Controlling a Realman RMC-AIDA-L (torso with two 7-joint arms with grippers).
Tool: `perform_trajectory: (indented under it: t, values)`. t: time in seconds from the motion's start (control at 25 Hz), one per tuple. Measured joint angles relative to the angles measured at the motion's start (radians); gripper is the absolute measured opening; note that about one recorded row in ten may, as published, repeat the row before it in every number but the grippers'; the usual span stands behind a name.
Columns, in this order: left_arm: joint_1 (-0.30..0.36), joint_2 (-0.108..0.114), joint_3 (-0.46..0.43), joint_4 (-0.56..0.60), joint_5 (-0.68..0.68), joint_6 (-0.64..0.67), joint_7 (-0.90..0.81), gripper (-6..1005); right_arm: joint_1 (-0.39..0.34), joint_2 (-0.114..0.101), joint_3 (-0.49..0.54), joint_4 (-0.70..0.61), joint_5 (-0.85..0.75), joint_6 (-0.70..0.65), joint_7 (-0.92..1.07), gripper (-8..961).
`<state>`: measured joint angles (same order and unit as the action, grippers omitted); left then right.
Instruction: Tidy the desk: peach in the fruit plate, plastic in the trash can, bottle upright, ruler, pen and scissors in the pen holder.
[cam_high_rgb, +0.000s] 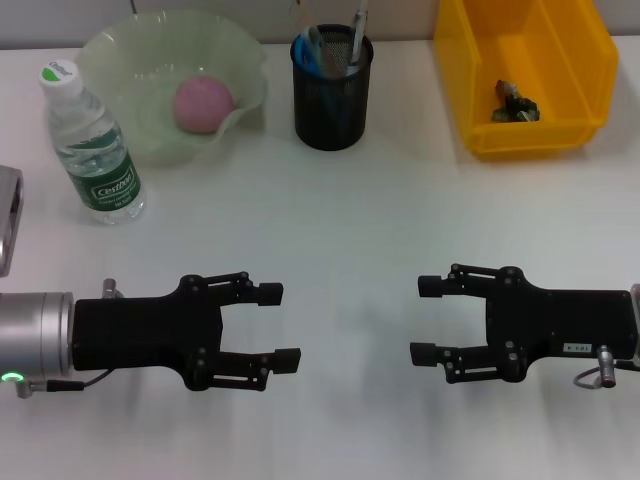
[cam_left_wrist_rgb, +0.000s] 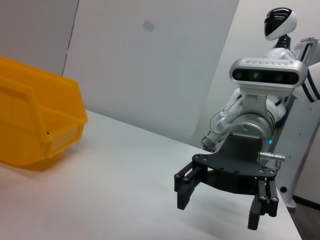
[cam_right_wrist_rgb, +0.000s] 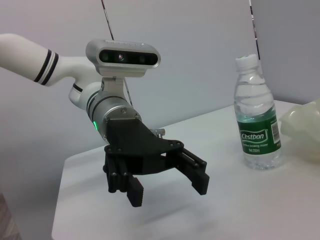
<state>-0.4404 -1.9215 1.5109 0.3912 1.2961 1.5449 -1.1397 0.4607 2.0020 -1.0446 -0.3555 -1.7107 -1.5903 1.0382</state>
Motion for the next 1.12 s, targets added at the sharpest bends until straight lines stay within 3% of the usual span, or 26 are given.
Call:
perform_trajectory:
  t: [1.12]
  values:
    - [-0.003, -0.004, 0.0, 0.0, 0.0, -0.008, 0.003, 847, 0.007, 0.006, 0.003, -0.005, 0.0, 0.007, -0.007, 827]
